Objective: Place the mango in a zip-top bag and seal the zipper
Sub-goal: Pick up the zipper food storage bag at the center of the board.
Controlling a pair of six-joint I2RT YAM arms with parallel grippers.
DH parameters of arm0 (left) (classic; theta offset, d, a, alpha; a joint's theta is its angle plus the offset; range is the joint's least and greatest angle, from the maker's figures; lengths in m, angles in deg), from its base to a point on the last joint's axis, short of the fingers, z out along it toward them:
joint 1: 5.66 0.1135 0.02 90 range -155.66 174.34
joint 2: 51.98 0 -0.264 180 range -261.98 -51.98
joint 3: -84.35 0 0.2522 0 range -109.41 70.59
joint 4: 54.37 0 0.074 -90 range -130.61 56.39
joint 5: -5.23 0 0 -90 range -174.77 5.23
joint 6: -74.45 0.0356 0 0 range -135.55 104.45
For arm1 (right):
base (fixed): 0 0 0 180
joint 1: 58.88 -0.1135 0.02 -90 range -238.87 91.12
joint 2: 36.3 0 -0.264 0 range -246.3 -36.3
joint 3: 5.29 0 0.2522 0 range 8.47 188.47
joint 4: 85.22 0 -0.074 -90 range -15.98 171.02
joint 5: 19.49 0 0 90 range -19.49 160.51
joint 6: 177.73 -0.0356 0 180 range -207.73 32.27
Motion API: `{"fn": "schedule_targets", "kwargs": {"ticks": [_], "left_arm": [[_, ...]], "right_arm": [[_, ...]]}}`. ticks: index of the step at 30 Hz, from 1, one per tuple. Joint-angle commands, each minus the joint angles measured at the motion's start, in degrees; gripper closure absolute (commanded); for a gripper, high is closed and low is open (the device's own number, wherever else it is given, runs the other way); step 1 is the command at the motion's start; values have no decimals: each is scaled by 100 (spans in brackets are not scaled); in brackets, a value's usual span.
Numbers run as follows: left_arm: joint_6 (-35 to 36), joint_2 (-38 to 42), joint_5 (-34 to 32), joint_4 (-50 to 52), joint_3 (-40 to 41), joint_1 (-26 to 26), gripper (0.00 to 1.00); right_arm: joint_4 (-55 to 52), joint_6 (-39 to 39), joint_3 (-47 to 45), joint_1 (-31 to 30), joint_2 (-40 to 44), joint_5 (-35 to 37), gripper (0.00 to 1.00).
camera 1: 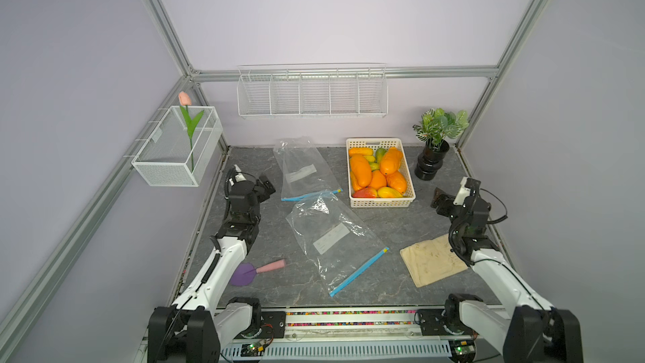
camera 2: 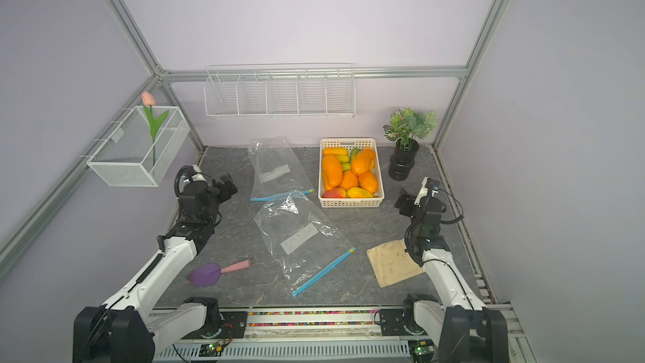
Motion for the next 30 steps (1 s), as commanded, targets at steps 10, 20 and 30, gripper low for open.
{"fn": "schedule_targets", "kwargs": {"ticks": [10,20,30], "left_arm": [[7,-338,-539,3533,-1236,-3486,0],[-105,-1158,-836,3266,-973,-6050,0],[516,-2733,-354,3135,-1392,-6819,0]], "right_arm": [[-3798,-699,1610,-1105,-134,-1287,11],[-4224,-990,1445,-1211,-97,-1529,11],[-4773,-772,1558,-889,-208,-1611,11]]}}
